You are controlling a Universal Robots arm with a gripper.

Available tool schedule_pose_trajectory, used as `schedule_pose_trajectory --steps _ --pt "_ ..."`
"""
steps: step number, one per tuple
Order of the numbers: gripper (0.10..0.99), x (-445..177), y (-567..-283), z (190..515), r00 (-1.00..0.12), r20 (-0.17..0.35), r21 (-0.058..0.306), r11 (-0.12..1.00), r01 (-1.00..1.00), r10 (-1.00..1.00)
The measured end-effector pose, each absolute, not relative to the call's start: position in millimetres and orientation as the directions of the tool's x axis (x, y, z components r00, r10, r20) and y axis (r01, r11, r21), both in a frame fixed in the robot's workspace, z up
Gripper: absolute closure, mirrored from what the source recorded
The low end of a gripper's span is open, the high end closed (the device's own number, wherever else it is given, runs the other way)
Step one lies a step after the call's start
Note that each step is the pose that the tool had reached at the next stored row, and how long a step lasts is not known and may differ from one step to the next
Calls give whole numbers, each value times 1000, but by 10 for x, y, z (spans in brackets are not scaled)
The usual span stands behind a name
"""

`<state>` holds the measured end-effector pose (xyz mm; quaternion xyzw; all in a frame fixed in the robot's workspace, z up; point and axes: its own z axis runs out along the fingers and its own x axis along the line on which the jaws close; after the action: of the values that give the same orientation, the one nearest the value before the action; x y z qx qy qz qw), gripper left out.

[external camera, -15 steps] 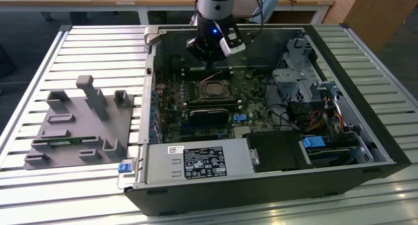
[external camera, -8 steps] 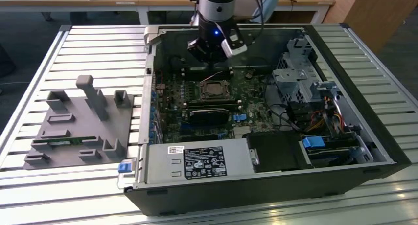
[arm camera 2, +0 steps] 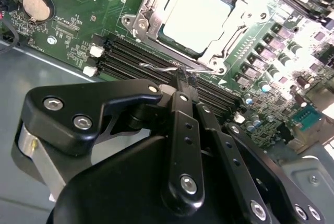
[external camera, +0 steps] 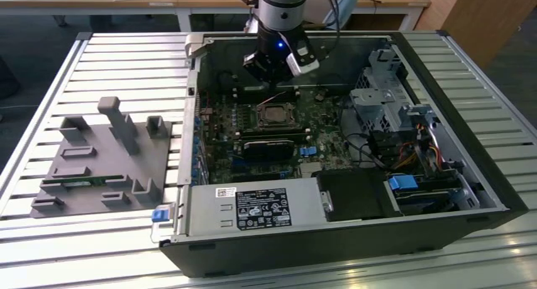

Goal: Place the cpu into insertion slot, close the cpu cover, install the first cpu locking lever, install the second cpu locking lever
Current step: 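Install the first cpu locking lever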

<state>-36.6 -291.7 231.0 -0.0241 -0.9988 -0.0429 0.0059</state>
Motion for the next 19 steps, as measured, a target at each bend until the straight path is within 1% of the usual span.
schedule_pose_trajectory --steps 19 --pt "980 -299 -2894 2240 -999 14 84 995 49 48"
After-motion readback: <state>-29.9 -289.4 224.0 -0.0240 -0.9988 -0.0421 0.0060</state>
